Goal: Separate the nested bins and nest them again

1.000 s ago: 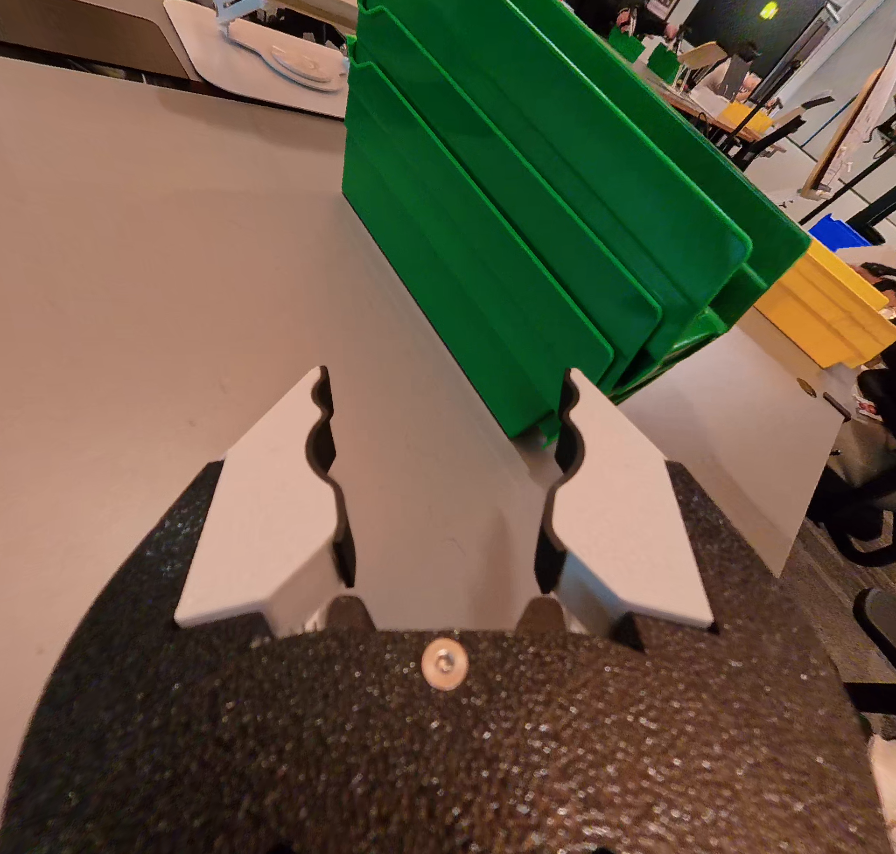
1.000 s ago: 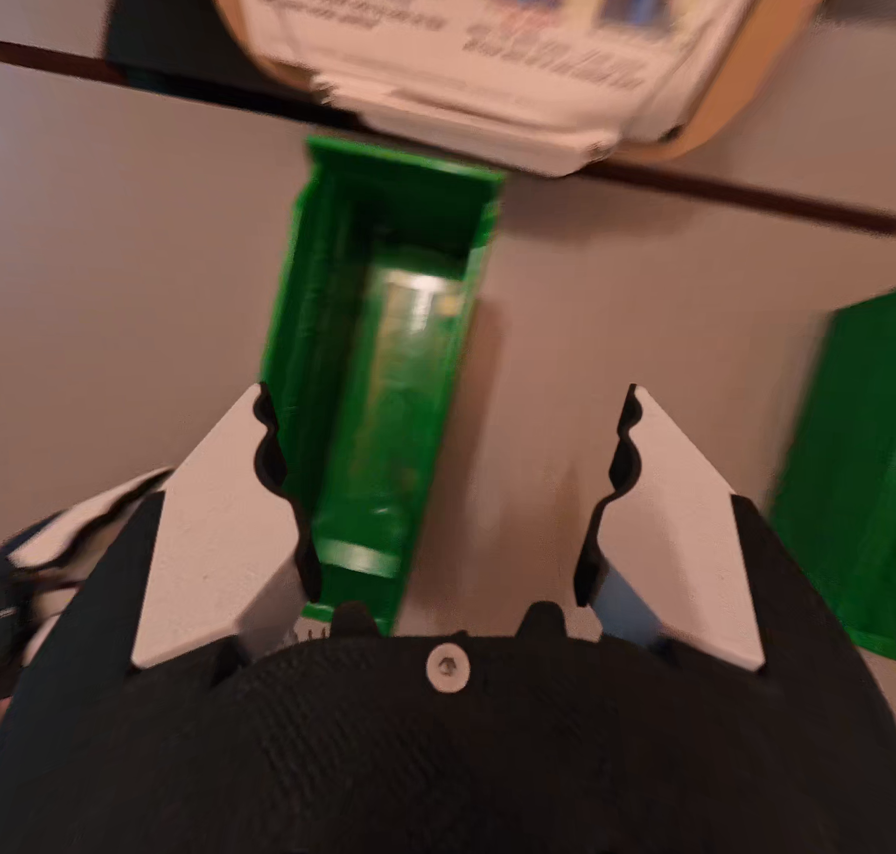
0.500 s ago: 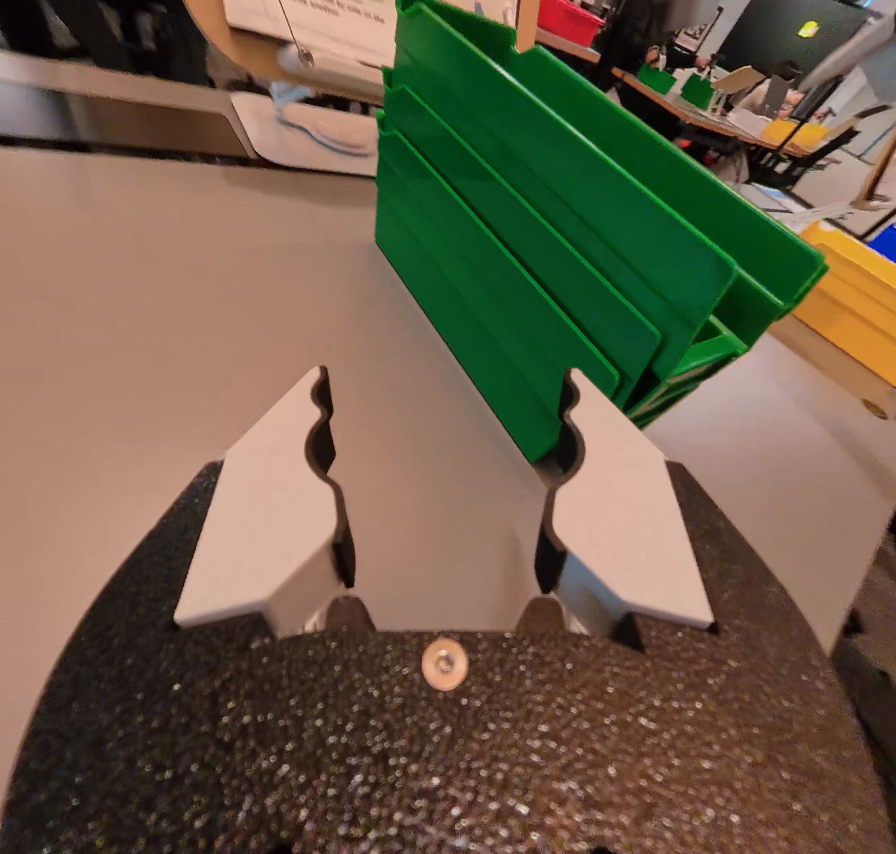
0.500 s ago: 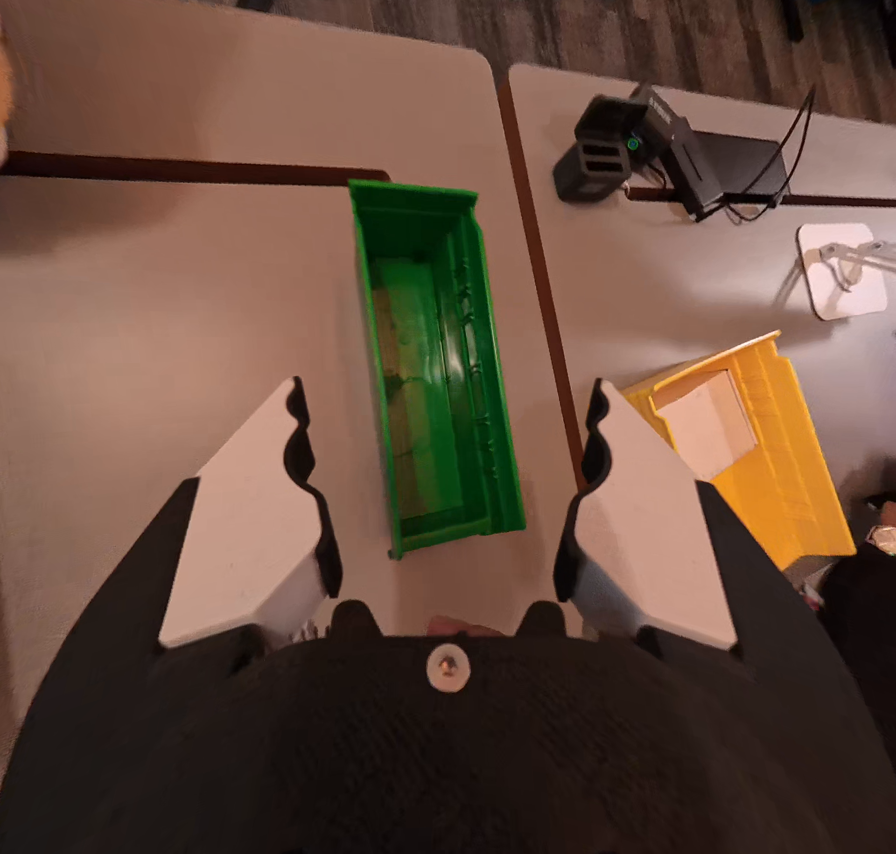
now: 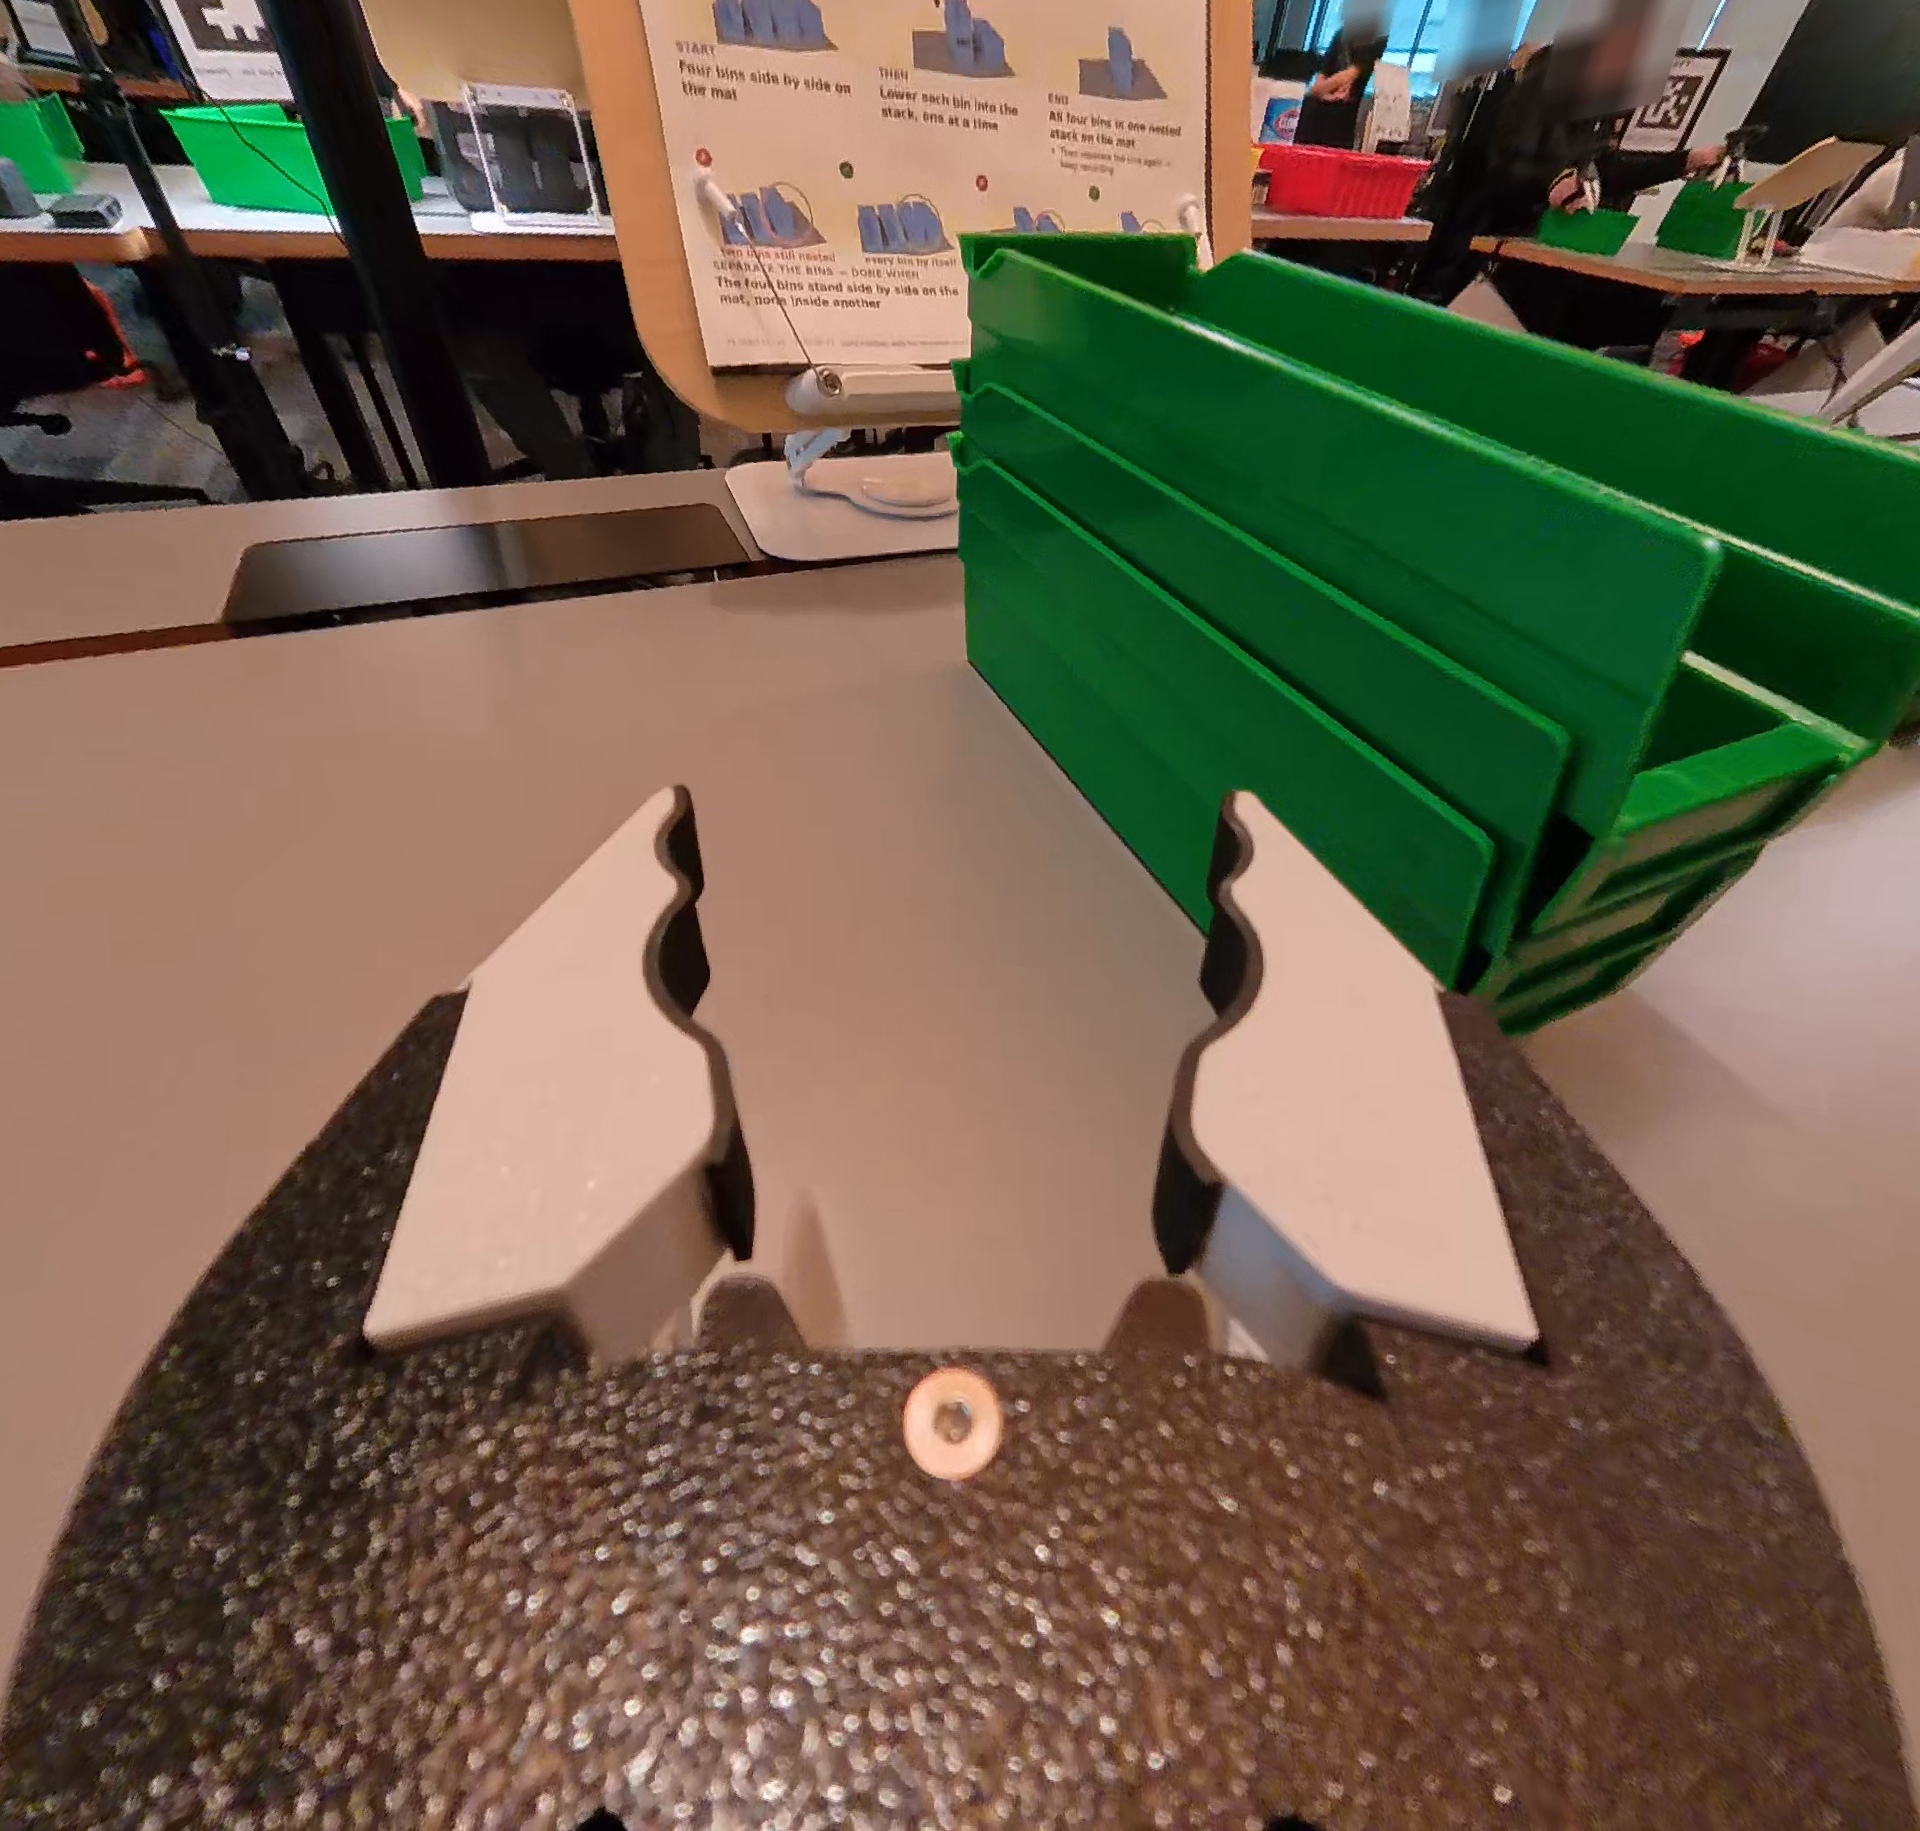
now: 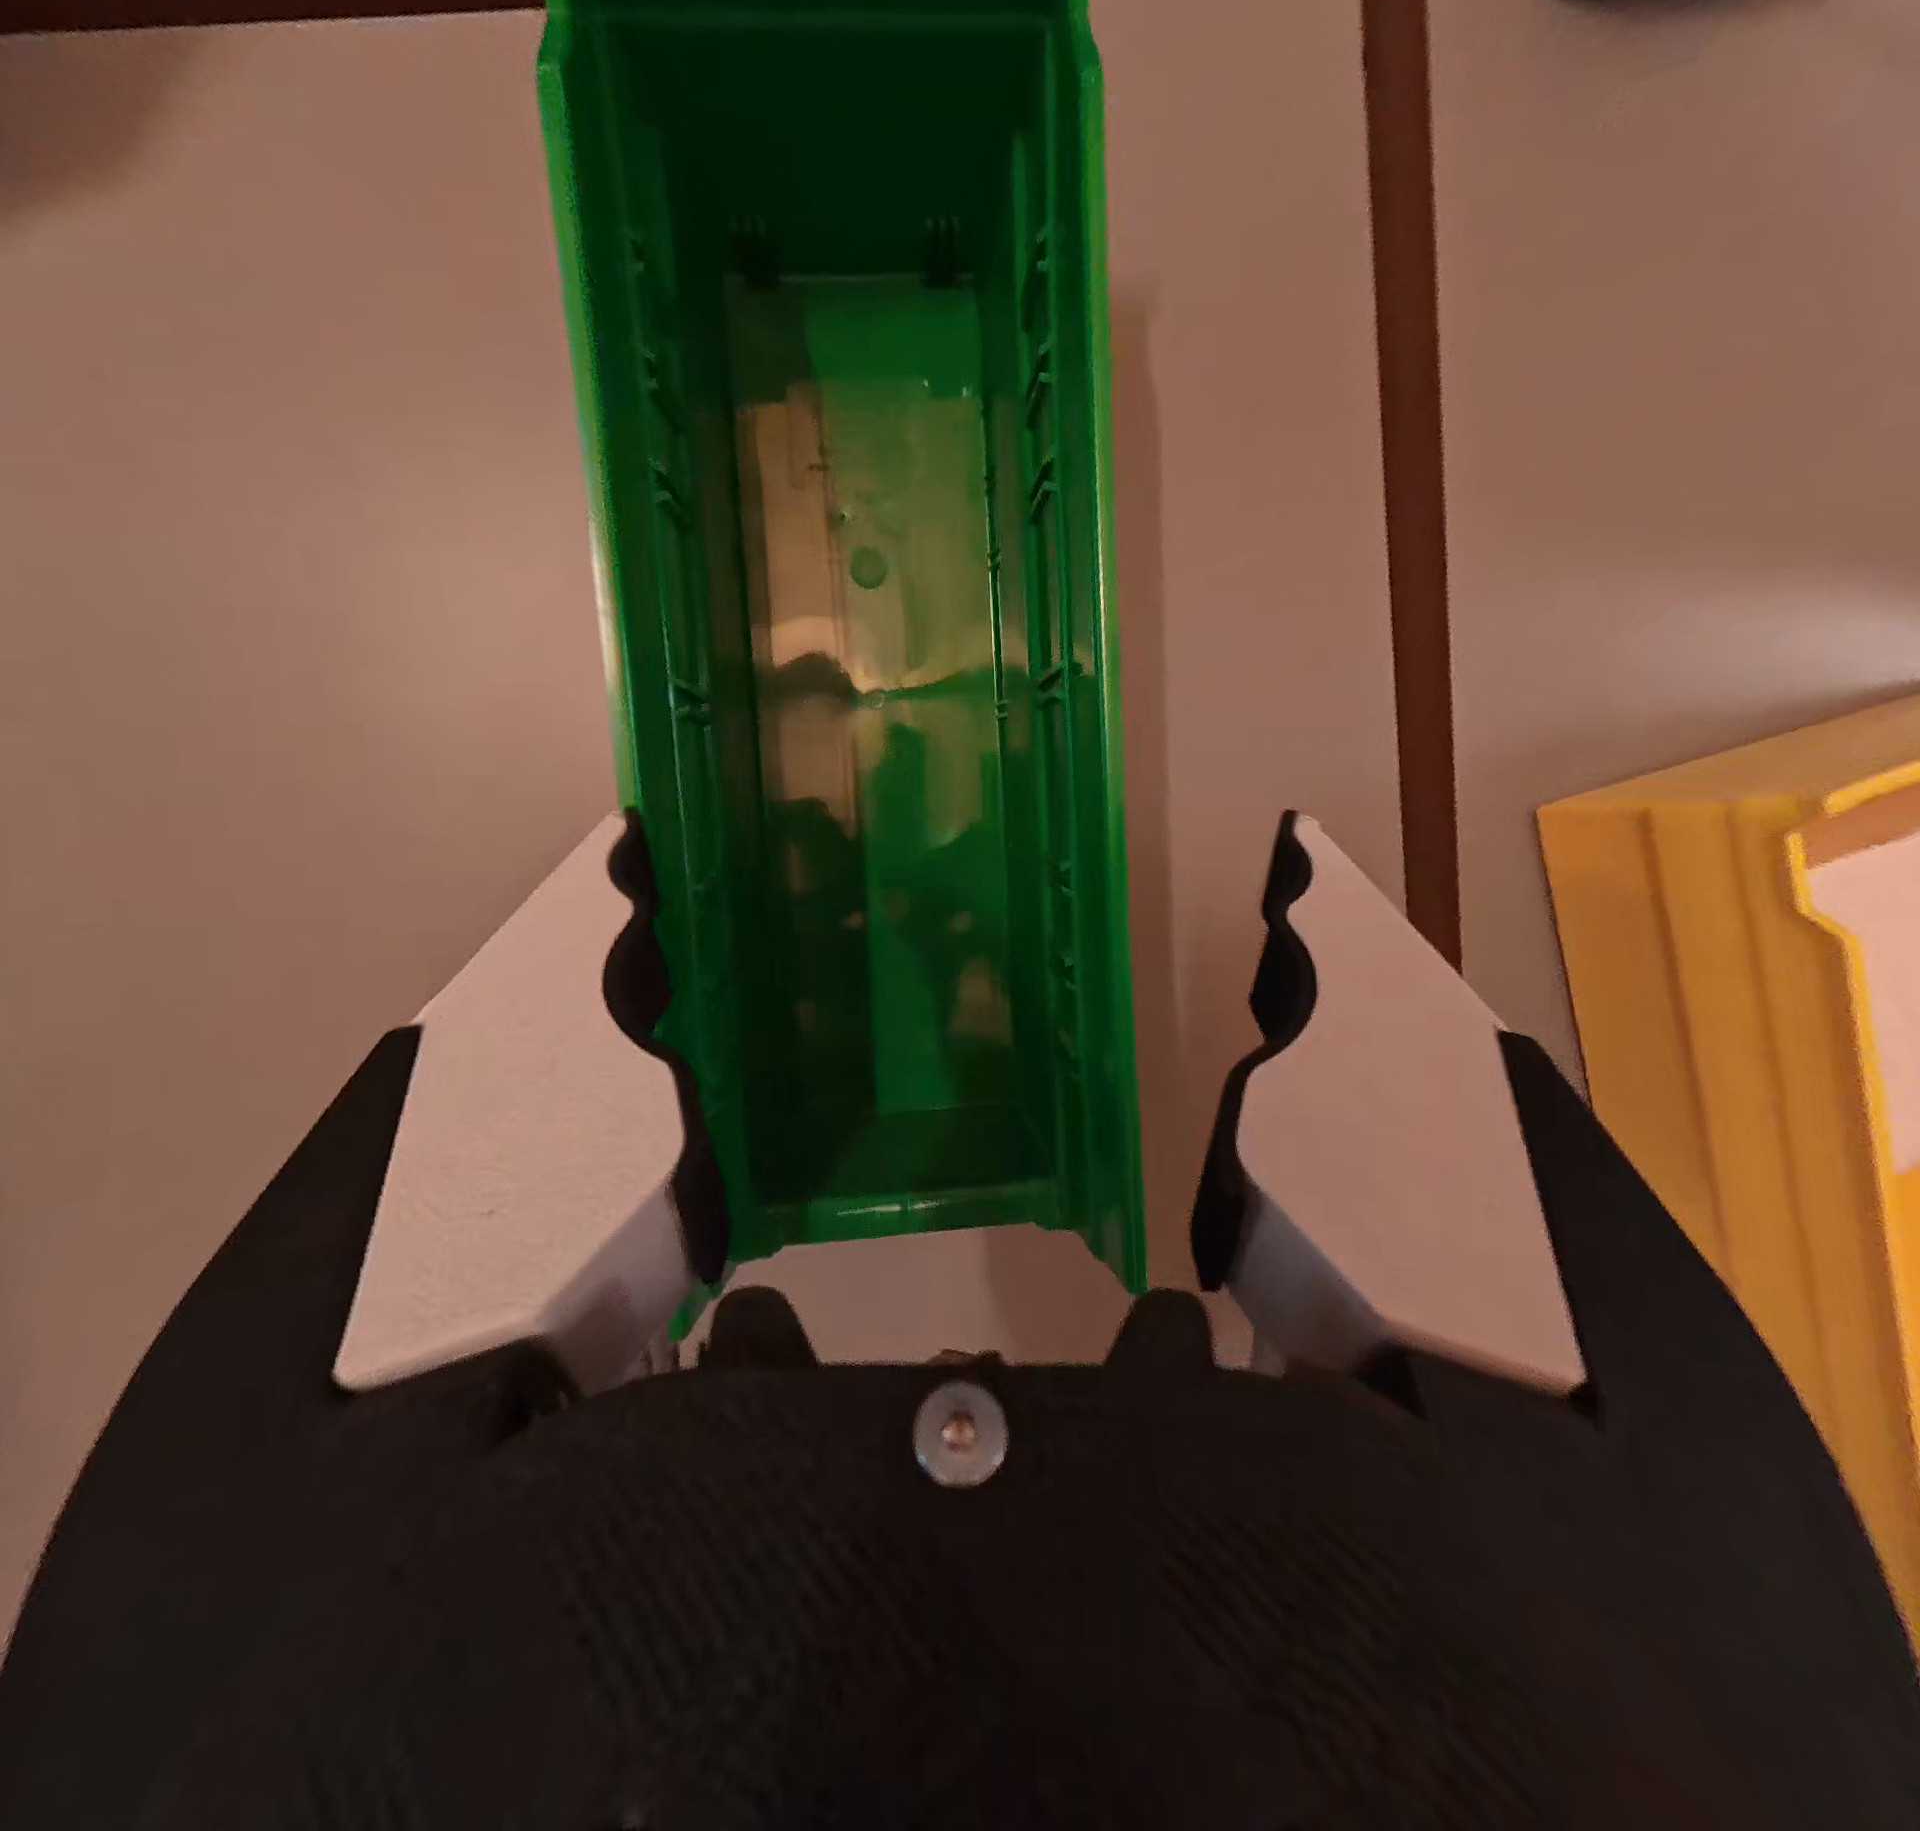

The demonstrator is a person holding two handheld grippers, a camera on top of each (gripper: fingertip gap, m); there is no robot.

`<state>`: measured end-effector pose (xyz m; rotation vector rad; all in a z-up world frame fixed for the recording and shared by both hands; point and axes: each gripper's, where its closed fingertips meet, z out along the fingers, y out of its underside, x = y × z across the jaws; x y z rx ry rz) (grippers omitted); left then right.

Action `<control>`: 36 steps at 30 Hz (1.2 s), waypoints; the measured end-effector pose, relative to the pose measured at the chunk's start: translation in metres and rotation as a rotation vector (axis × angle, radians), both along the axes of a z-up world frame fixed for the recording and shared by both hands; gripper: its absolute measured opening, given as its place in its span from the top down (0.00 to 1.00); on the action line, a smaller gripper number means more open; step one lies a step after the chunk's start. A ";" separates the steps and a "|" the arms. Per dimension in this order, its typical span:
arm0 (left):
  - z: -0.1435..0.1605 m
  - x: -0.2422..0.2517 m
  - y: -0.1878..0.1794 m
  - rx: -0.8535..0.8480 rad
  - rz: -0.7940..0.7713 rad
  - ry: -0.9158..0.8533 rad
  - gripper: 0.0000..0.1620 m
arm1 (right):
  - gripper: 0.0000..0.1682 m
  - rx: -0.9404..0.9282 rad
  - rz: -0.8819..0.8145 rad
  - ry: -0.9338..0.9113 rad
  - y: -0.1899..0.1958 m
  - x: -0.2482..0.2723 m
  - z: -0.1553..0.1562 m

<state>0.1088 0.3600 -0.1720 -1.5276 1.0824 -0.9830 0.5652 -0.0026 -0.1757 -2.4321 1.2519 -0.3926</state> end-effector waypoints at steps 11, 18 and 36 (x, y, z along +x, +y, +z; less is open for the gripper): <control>-0.023 0.011 -0.004 -0.051 -0.026 0.032 0.41 | 0.19 0.062 0.001 0.163 0.015 0.004 -0.010; -0.034 0.017 -0.010 -0.078 -0.052 0.056 0.41 | 0.14 0.094 -0.021 0.230 0.033 -0.002 -0.014; -0.042 0.020 -0.015 -0.095 -0.080 0.088 0.41 | 0.27 0.009 -0.051 0.218 0.037 0.015 -0.047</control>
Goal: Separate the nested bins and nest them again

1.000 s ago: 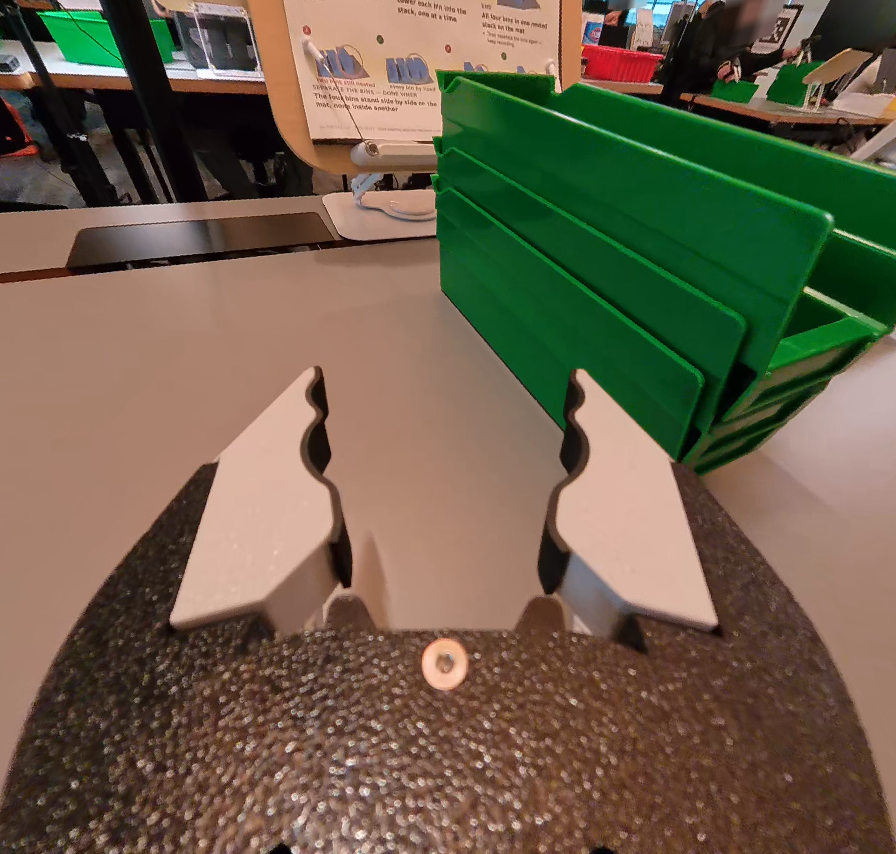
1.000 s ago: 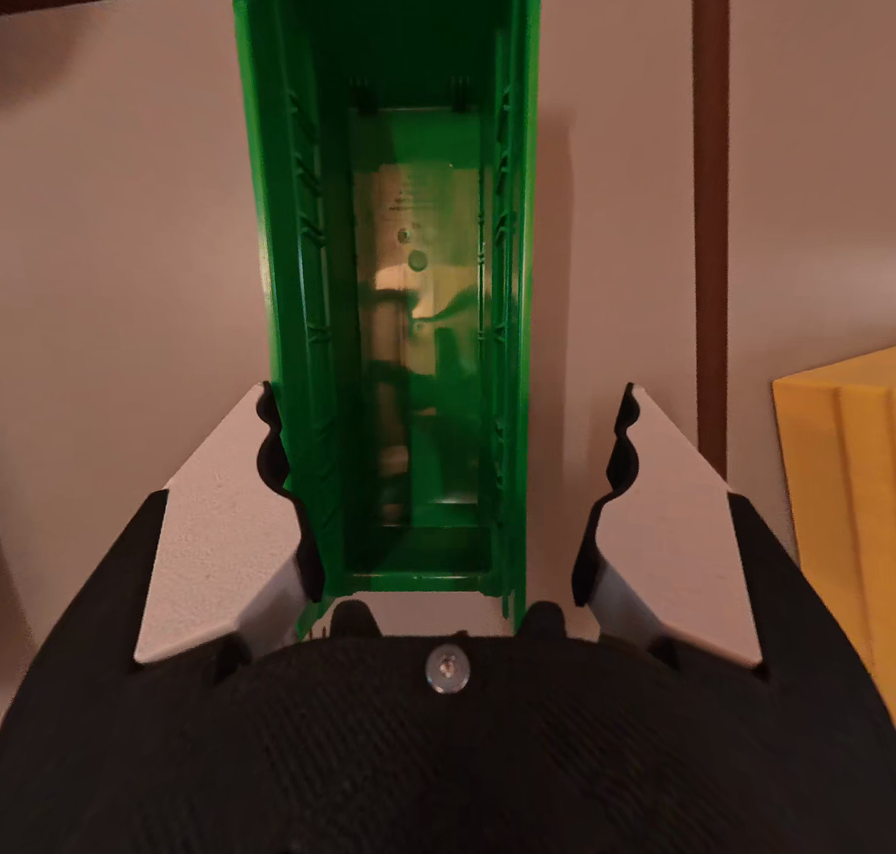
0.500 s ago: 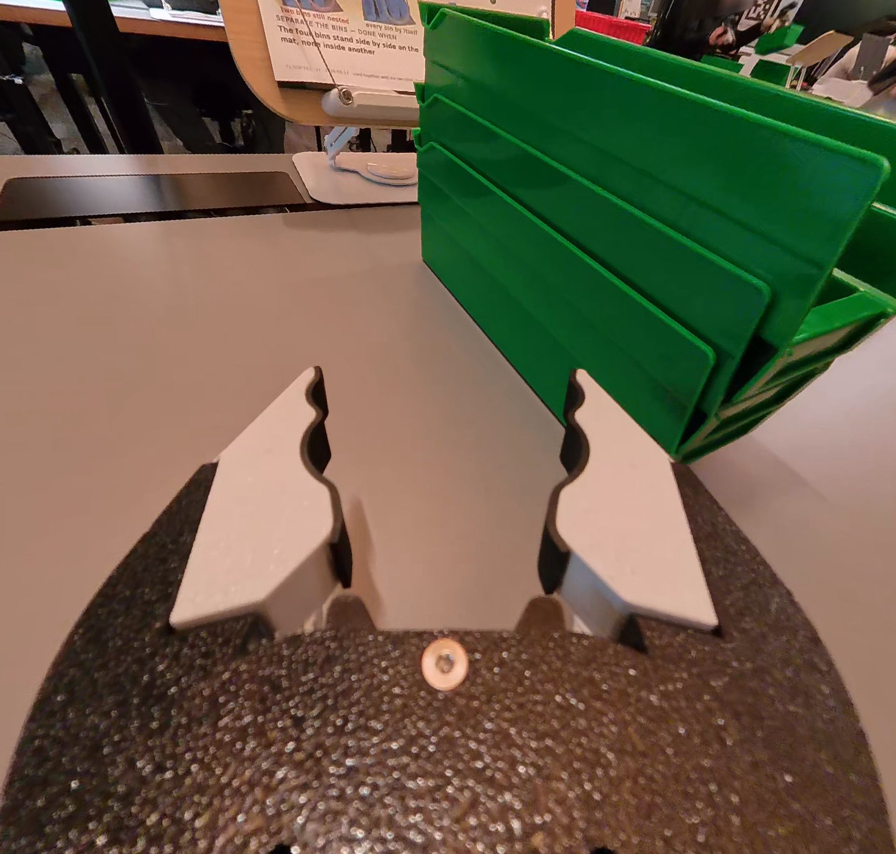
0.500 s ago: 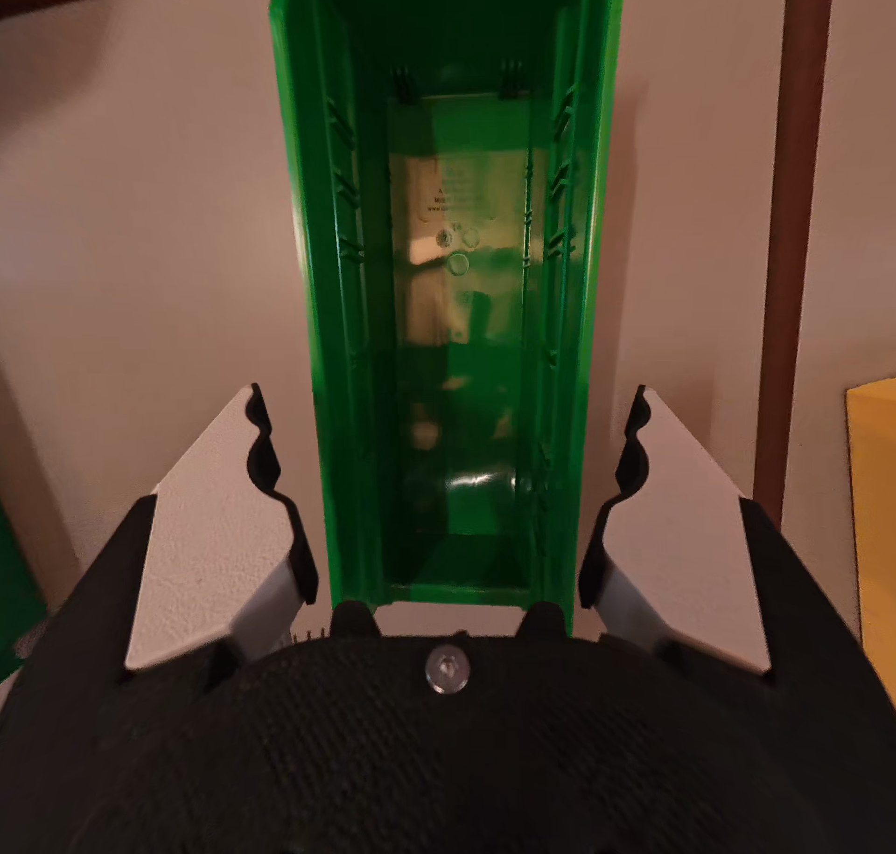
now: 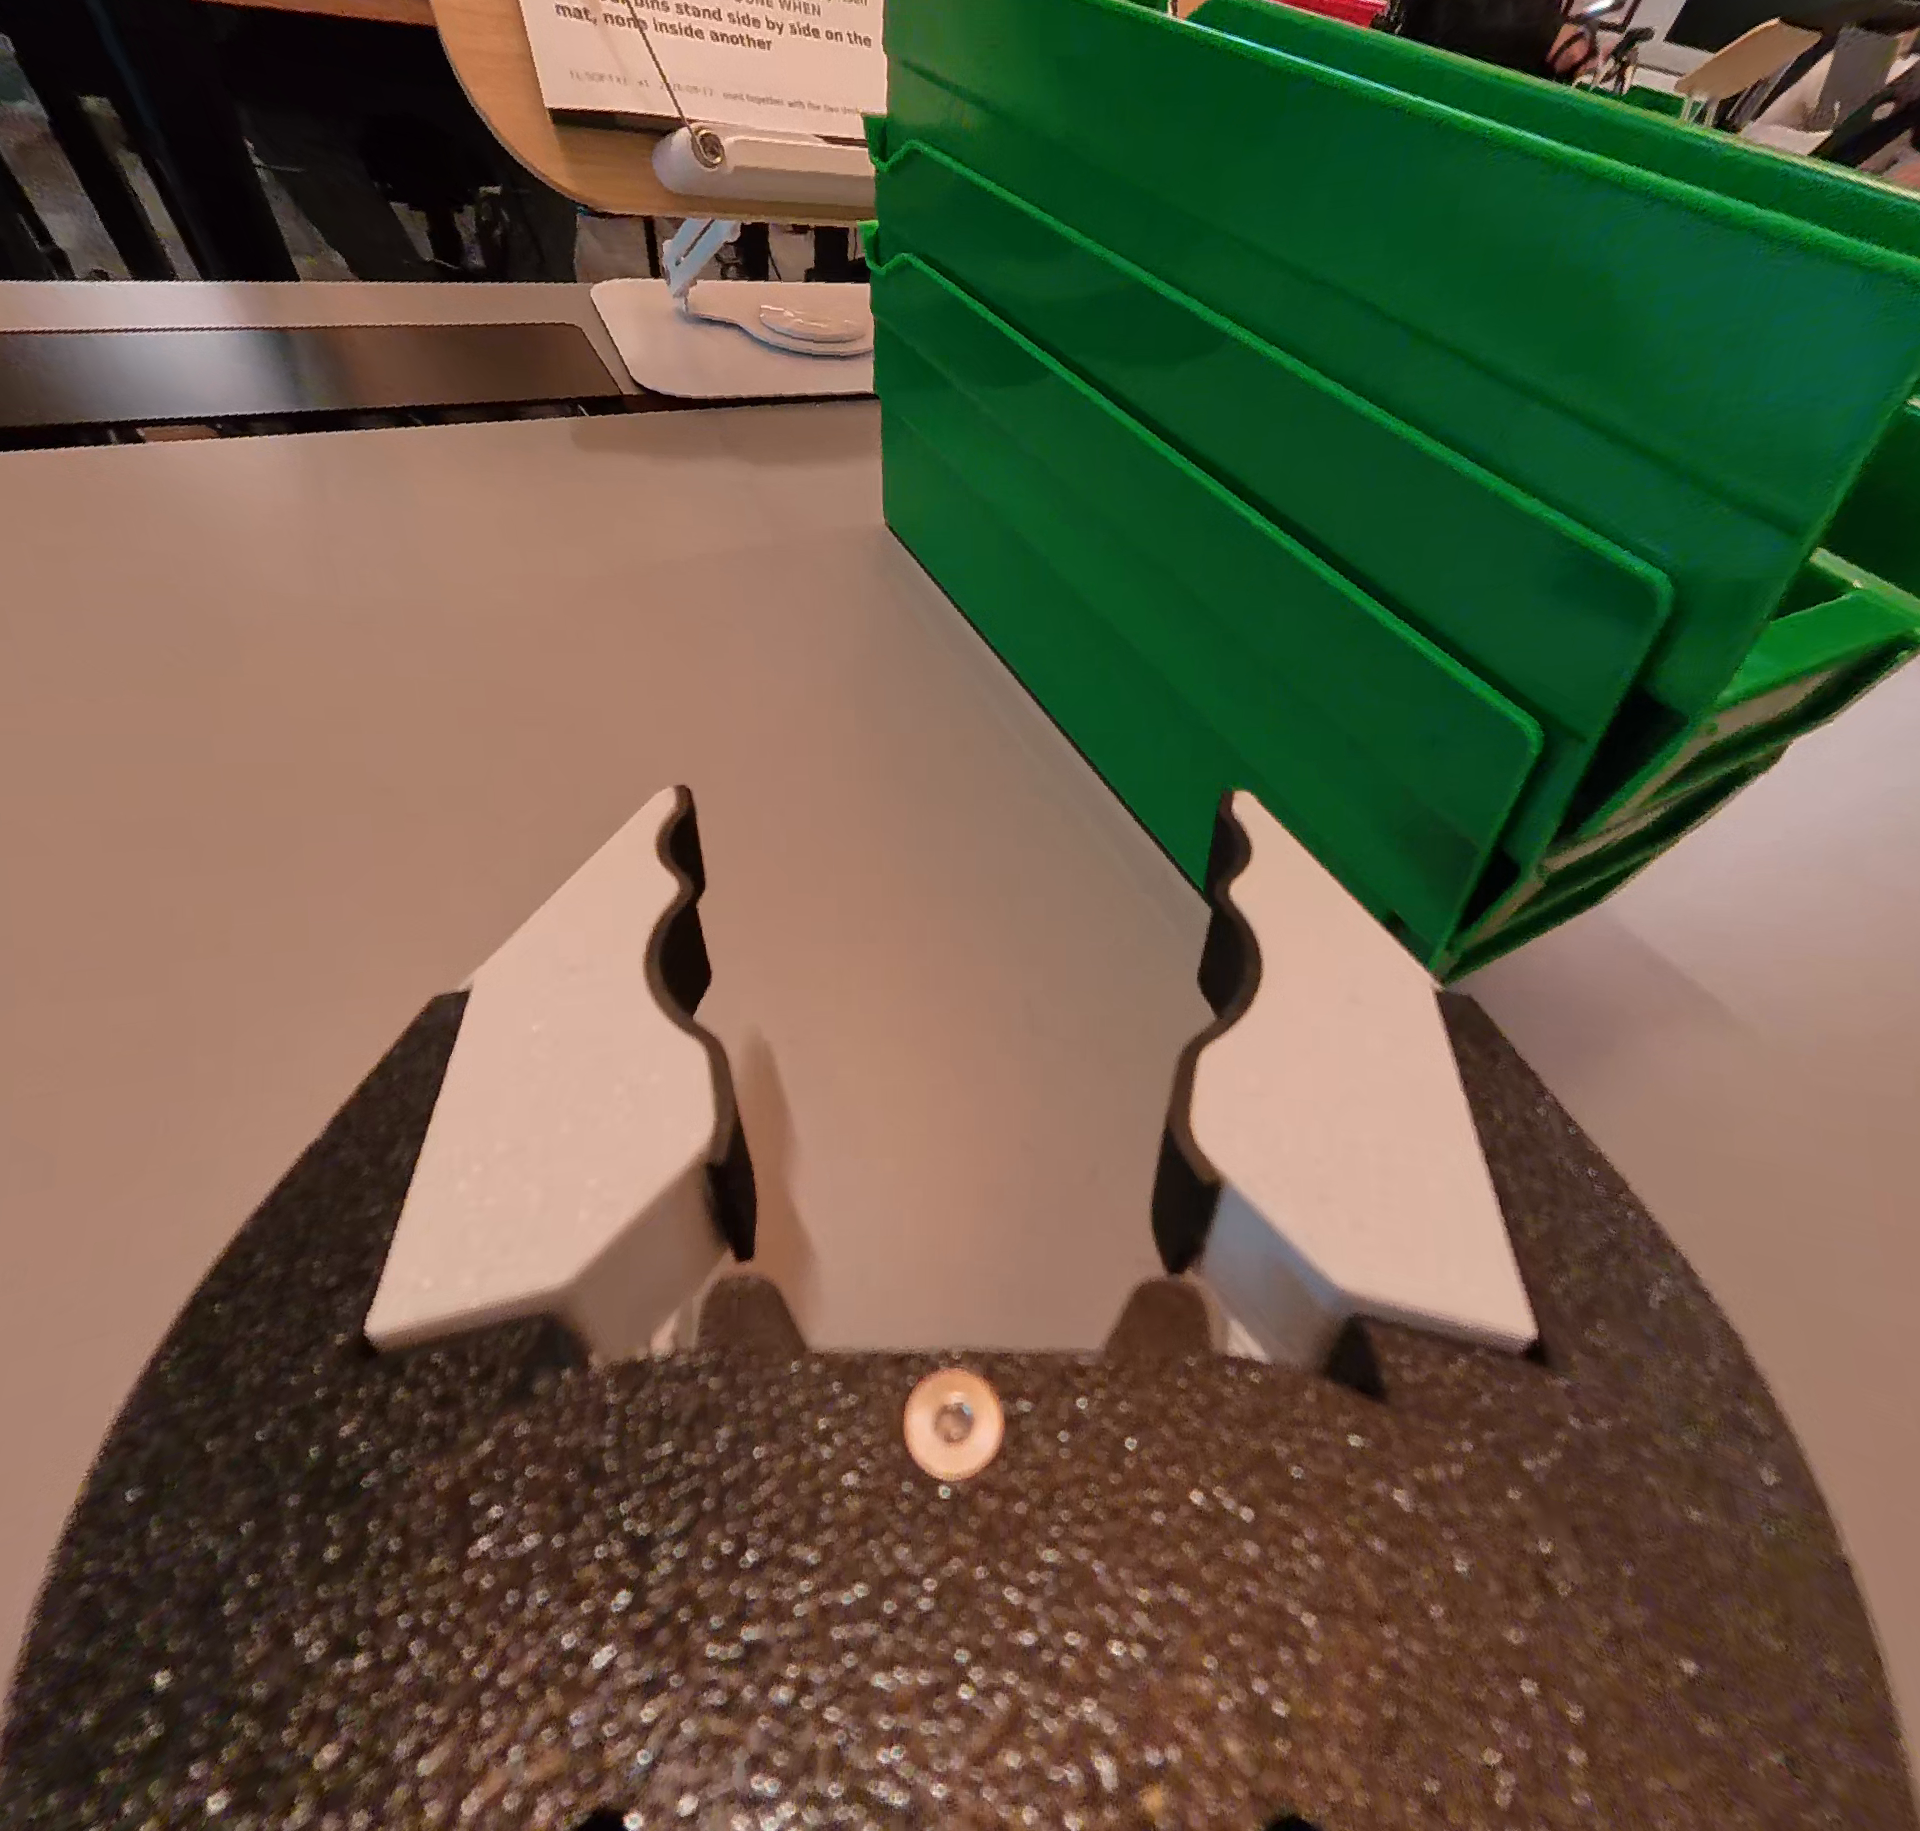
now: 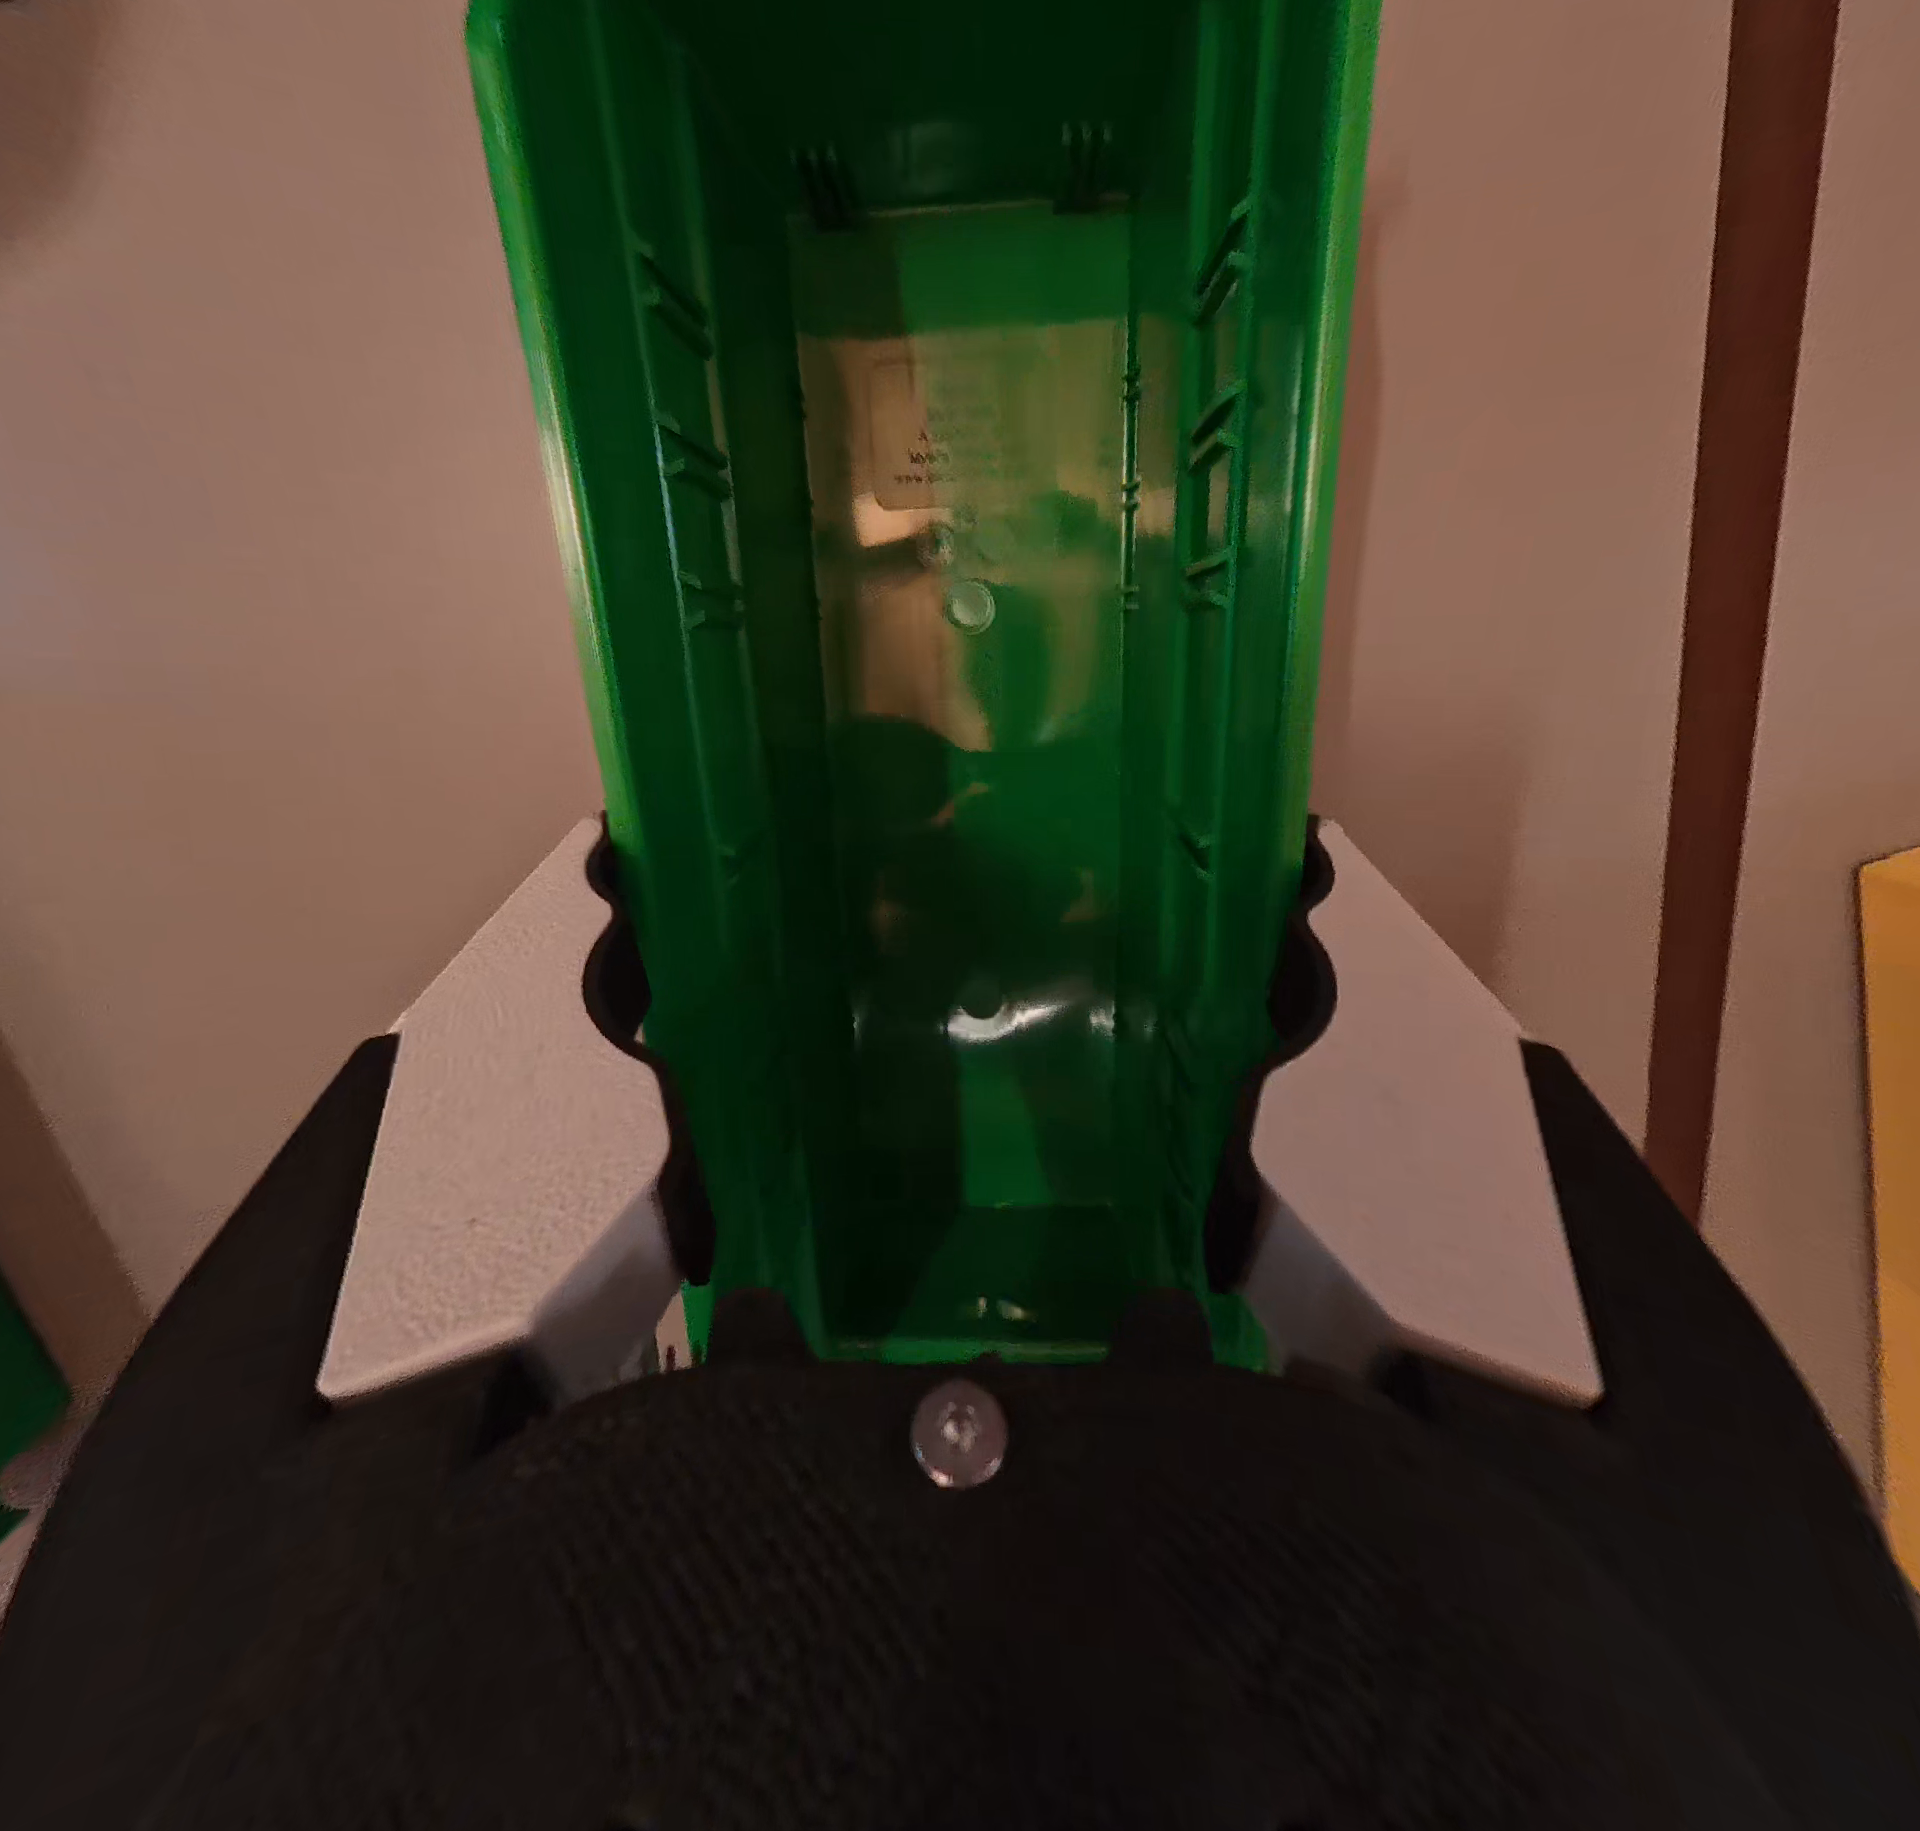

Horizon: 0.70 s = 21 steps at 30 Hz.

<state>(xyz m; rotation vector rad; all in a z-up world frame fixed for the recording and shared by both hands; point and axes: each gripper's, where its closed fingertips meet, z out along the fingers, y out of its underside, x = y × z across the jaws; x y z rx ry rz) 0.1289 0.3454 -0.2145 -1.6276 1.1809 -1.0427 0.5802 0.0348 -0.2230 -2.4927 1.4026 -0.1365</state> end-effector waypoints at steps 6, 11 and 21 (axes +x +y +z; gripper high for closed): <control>-0.002 0.003 -0.005 0.001 -0.017 0.011 0.41 | 0.32 -0.111 0.033 0.028 -0.001 -0.004 -0.002; -0.001 0.003 -0.005 -0.001 -0.024 0.011 0.41 | 0.40 -0.133 0.050 0.078 0.002 -0.017 -0.001; 0.003 0.001 -0.005 -0.023 -0.037 0.000 0.41 | 0.42 -0.094 -0.087 0.103 0.019 -0.039 0.066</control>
